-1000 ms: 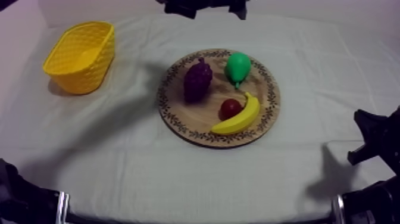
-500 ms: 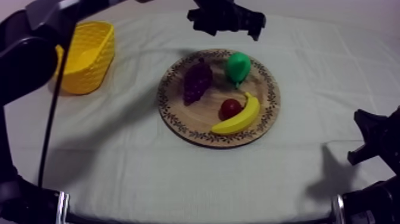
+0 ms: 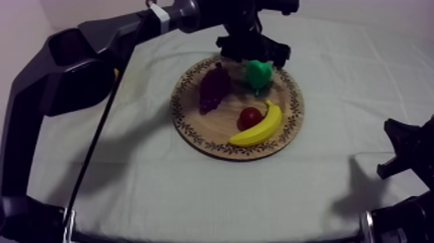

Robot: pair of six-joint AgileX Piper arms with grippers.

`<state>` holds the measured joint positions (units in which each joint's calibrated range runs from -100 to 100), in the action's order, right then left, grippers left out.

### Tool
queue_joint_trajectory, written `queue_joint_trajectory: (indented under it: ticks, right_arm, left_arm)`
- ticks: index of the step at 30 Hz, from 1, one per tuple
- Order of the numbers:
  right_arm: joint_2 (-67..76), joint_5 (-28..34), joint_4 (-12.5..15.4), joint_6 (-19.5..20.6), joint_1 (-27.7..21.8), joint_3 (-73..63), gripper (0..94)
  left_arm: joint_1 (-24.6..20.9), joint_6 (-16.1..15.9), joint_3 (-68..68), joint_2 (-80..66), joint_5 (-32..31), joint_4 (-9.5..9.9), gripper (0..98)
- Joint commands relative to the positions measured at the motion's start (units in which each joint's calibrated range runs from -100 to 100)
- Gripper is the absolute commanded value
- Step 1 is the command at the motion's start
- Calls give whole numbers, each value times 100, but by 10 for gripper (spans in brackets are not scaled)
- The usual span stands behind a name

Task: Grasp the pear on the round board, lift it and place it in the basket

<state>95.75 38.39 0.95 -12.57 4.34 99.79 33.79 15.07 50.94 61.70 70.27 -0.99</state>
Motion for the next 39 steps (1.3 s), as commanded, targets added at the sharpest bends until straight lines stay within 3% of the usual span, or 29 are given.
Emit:
queue_joint_trajectory:
  ticks: [1, 16, 34, 39]
  right_arm:
    - [1, 0, 0, 0, 2, -1, 3]
    - [1, 0, 0, 0, 2, -1, 3]
    - [1, 0, 0, 0, 2, -1, 3]
    - [1, 0, 0, 0, 2, -1, 3]
  left_arm:
    - [-2, -5, 216, 153, 61, -3, 958]
    - [-115, -197, 671, 659, 263, -22, 884]
    - [-10, -344, 936, 950, 374, -184, 555]
    - [7, -352, 765, 660, 483, -86, 490]
